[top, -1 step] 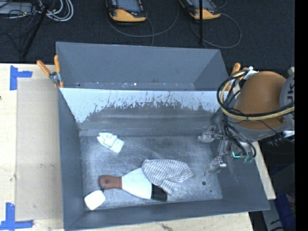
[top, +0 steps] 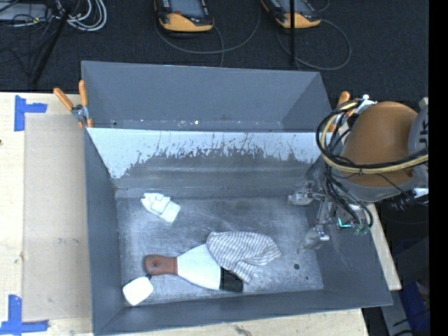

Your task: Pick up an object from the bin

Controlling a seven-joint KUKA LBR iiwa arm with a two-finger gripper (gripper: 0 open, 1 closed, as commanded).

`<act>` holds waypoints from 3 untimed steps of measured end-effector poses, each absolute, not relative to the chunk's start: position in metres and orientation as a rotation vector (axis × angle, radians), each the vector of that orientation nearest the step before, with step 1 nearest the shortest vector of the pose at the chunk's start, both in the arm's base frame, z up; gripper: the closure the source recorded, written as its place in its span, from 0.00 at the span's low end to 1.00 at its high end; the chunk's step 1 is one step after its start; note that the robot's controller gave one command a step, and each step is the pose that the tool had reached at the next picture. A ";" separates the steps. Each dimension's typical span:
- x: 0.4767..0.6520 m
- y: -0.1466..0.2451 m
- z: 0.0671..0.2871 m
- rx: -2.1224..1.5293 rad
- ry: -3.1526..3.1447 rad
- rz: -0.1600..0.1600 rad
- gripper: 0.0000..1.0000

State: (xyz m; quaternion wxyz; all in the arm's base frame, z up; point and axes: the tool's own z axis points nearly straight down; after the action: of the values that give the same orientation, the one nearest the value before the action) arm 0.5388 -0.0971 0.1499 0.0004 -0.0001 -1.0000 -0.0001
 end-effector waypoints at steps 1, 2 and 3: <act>0.513 -0.030 0.079 0.144 -3.136 -0.001 1.00; 0.513 -0.030 0.079 0.145 -3.136 -0.001 1.00; 0.518 -0.031 0.111 0.127 -3.129 -0.002 1.00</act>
Offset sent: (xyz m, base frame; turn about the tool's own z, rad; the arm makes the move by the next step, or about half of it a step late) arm 0.0000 0.0000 0.0000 0.0000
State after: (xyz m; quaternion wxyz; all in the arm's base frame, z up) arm 0.5177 -0.0314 0.1108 0.0050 0.0407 -0.9992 -0.0008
